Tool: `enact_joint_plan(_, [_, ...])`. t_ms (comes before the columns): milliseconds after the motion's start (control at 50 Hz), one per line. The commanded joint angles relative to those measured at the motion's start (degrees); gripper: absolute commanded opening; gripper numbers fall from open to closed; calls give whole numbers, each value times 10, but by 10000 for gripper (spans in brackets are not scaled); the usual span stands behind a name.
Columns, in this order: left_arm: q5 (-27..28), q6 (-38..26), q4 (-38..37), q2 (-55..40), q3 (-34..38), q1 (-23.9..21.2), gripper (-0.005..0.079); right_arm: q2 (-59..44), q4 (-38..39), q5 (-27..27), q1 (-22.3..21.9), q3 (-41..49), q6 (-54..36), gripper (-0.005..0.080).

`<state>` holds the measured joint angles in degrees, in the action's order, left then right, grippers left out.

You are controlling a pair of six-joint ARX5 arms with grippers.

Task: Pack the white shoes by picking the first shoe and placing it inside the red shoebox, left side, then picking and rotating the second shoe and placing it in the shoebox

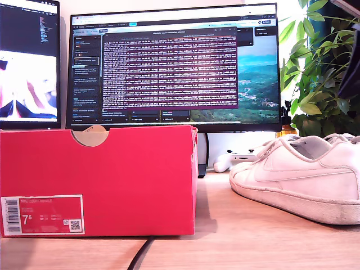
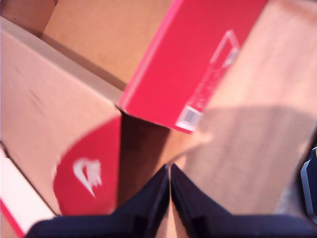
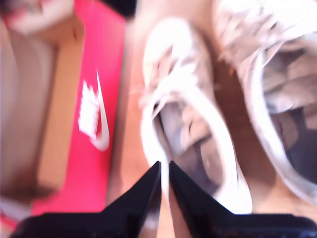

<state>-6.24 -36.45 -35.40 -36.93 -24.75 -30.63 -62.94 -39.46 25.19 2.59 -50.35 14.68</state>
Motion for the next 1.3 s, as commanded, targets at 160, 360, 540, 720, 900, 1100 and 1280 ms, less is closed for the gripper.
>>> enact_joint_plan(160, [-13,0,50,-59,-5,-7,-18,-38,-74,-21,34,-38,-61,260])
enact_joint_plan(360, [-13,0,75,-78,-5,-7,-18,-66,-75,-34,62,-40,-76,348])
enact_joint_plan(540, [-13,0,99,-82,-5,-7,-14,-105,-64,-35,99,-41,-77,372])
enact_joint_plan(720, [-9,0,111,-85,-5,-7,-11,-146,-38,-59,141,-44,-89,377])
enact_joint_plan(900, [-9,0,111,-85,-5,-7,-11,-188,-31,-116,162,-57,-118,376])
enact_joint_plan(1100, [-9,0,116,-85,-5,-7,-11,-222,-26,-157,165,-64,-148,376])
enact_joint_plan(1280, [-9,0,134,-85,-5,-6,-12,-245,-25,-154,165,-64,-163,372])
